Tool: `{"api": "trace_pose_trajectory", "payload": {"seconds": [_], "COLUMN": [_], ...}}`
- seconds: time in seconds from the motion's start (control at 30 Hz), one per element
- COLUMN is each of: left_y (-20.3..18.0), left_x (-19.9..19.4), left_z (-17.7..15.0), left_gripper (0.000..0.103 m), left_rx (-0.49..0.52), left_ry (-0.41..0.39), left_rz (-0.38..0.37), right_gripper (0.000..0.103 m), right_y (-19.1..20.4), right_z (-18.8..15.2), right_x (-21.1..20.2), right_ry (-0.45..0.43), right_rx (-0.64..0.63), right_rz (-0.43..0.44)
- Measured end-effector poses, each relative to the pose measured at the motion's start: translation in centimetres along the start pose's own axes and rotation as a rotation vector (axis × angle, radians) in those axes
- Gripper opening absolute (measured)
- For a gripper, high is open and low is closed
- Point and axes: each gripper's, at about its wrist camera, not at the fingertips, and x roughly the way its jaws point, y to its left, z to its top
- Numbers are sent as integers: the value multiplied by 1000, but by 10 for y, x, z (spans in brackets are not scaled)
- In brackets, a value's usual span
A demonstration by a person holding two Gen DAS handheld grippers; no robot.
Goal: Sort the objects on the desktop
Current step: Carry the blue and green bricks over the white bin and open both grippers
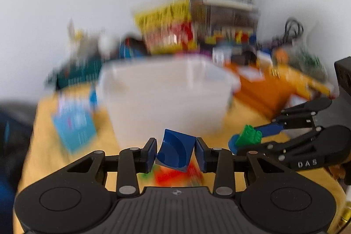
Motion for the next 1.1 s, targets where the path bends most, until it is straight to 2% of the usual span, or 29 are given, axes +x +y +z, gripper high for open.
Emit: {"api": "trace_pose_trajectory", "payload": {"seconds": [0.1,0.23,0.3,0.43,0.5,0.53,0.57,0.63,0.7,0.8,0.93,1.1], "left_y": [8,16,18,23,24,24,24,22,20,19,13,-4], "left_x": [15,46,62,107,125,131,135,130,121,100,65,31], "left_z": [43,89,104,116,115,112,108,100,95,89,73,32], "left_gripper": [41,41,41,41,42,42,42,45,51,53,67,67], "left_rx": [58,81,81,67,66,61,48,29,30,14,-23,-60], "left_ry": [-69,-98,-100,-38,-6,12,31,24,14,-16,-53,-18], "left_rz": [37,66,78,125,120,116,101,91,103,107,107,62], "right_gripper": [42,42,42,42,43,50,52,52,52,53,57,57], "right_y": [-17,-41,-51,-70,-73,-74,-75,-73,-73,-70,-62,-47], "right_z": [38,80,91,100,101,99,96,90,83,76,63,35], "right_x": [4,21,32,56,68,73,77,74,66,52,30,9], "right_ry": [-92,-159,-158,-118,-90,-75,-57,-63,-81,-98,-125,-118], "right_rx": [5,31,59,152,165,168,168,174,176,178,154,136], "right_rz": [-64,-158,-188,-233,-242,-251,-254,-239,-228,-223,-212,-196]}}
